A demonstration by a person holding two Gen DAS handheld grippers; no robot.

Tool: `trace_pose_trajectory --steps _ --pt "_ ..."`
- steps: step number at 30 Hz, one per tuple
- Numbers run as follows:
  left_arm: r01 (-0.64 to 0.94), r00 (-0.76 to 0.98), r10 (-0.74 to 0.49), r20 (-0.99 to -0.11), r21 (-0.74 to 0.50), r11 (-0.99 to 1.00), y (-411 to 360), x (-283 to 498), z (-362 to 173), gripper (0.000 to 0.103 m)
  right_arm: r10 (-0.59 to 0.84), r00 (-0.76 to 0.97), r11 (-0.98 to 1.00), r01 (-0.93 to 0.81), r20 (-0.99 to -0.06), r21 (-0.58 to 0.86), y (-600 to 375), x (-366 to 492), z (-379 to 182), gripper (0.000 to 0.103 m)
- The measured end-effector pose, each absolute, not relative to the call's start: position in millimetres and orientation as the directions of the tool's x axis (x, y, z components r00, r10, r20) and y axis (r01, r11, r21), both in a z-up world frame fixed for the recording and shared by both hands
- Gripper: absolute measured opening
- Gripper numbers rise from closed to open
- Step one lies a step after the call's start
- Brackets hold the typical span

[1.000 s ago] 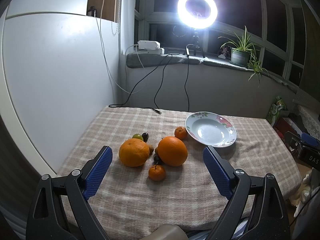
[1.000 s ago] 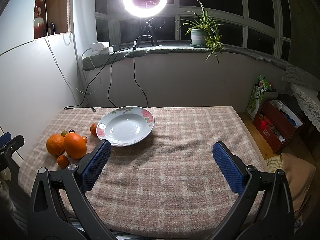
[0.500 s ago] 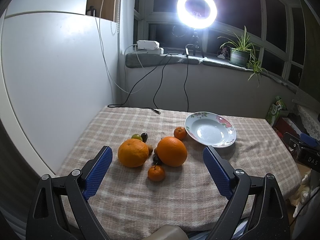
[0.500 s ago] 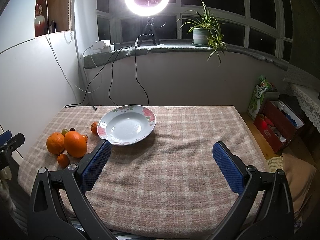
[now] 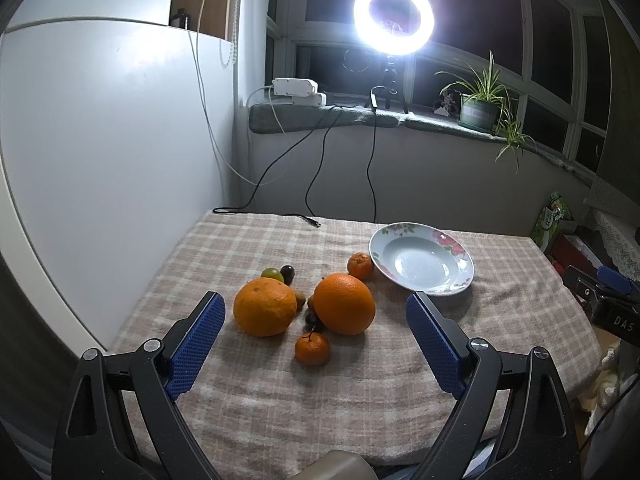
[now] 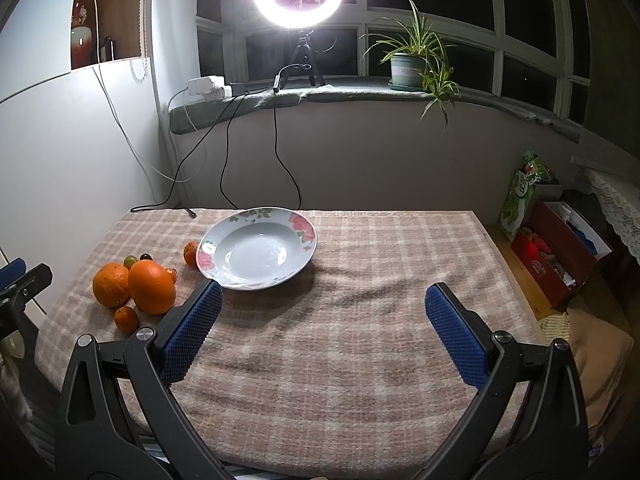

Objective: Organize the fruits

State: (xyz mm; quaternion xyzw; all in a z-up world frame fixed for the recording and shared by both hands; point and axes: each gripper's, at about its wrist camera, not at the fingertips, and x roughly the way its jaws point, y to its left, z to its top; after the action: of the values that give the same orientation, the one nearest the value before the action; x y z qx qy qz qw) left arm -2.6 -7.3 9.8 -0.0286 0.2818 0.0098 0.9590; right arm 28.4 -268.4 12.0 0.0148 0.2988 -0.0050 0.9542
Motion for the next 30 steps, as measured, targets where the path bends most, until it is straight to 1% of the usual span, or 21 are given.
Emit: trace_pose_trajectory --steps 8,16,21,25,30 --pt "-0.031 0.835 -0.007 -0.55 -0.06 0.998 -4.1 4.4 5.4 0.092 0.032 0.818 0.999 -0.013 -0.574 0.037 -265.9 34.2 6.4 0.103" --pt "-0.031 0.819 -0.021 -0.573 -0.081 0.996 12.6 11.6 -9.0 0.091 0.112 0.806 0.993 -0.104 -0.581 0.048 -253.2 43.1 -1.5 0.103" --pt "-0.041 0.798 -0.029 -0.602 -0.102 0.994 29.2 14.9 -23.8 0.087 0.18 0.783 0.979 -0.2 -0.596 0.033 -233.3 54.6 -9.9 0.103" --pt "-0.049 0.773 -0.059 -0.631 -0.153 0.987 45.1 17.3 -36.3 0.085 0.224 0.759 0.965 -0.26 -0.612 0.03 -213.6 63.5 -17.8 0.103" --pt "-0.071 0.75 -0.085 -0.656 -0.207 0.976 64.1 22.7 -51.3 0.08 0.271 0.707 0.944 -0.327 -0.653 0.037 -190.8 77.1 -32.2 0.103"
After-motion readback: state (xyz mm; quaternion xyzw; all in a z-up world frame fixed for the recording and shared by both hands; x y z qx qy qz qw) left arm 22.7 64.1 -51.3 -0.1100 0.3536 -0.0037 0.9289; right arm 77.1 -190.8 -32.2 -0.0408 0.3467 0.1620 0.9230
